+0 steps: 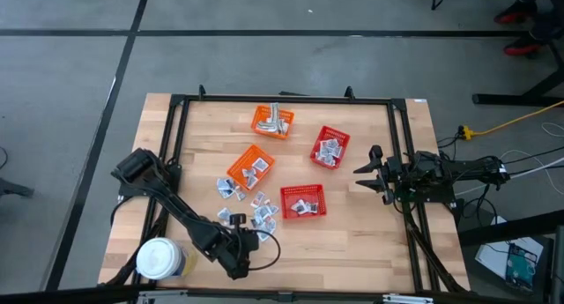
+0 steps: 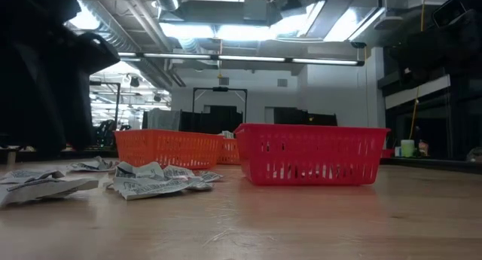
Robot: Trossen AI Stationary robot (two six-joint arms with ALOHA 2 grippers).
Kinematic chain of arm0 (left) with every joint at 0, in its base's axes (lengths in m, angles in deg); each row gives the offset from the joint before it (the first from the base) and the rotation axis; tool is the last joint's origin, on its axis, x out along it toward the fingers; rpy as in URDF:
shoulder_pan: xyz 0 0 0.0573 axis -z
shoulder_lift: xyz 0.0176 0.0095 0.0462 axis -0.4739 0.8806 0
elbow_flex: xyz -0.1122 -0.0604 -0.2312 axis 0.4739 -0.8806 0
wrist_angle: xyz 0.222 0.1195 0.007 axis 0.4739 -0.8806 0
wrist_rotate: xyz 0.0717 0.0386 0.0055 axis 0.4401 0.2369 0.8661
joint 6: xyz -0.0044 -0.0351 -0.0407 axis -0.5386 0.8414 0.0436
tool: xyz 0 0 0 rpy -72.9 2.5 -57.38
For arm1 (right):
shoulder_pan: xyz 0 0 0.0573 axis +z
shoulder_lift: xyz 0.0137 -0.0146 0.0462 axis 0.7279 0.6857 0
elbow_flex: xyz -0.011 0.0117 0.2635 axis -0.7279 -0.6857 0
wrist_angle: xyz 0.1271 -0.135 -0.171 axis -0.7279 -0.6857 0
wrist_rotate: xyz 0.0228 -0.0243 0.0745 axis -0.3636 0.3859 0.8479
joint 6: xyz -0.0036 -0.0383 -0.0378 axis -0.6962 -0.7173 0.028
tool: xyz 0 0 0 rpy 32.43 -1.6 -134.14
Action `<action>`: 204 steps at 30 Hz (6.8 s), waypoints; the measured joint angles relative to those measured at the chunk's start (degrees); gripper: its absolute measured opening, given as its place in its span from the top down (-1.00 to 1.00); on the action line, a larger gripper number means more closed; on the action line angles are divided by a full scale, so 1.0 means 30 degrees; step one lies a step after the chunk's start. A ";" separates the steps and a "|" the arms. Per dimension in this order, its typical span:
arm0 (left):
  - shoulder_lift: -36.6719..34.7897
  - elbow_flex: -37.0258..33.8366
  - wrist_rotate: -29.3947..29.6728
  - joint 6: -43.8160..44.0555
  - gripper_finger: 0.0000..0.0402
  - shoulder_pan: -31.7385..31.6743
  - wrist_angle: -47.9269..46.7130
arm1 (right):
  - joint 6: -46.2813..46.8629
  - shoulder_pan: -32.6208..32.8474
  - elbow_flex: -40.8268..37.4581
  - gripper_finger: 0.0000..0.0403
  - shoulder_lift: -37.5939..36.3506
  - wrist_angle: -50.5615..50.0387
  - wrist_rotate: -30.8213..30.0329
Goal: Pick & Place First Aid Supplies
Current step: Put the gray towelette pack into the bottom red bin, then put the blue alcohol pad into the bottom orange bin
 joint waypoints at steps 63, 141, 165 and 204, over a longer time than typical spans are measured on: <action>0.0176 -0.0007 -1.6384 -0.2095 0.99 -0.7568 2.0007 | 0.0007 -0.0004 0.0000 0.19 0.0000 0.0000 -0.0003; -0.3206 0.0007 -0.4730 -0.6355 0.64 -0.7250 0.2261 | 0.0005 0.0004 0.0002 0.19 0.0000 0.0000 -0.0007; -0.8835 -0.4364 0.1470 0.4834 0.53 -0.3219 -0.4922 | 0.0007 0.0004 0.0000 0.19 0.0000 0.0000 -0.0001; -1.7887 -1.5941 -0.4301 1.7151 0.28 -1.1937 0.2117 | 0.0004 0.0000 0.0003 0.19 0.0000 0.0000 -0.0004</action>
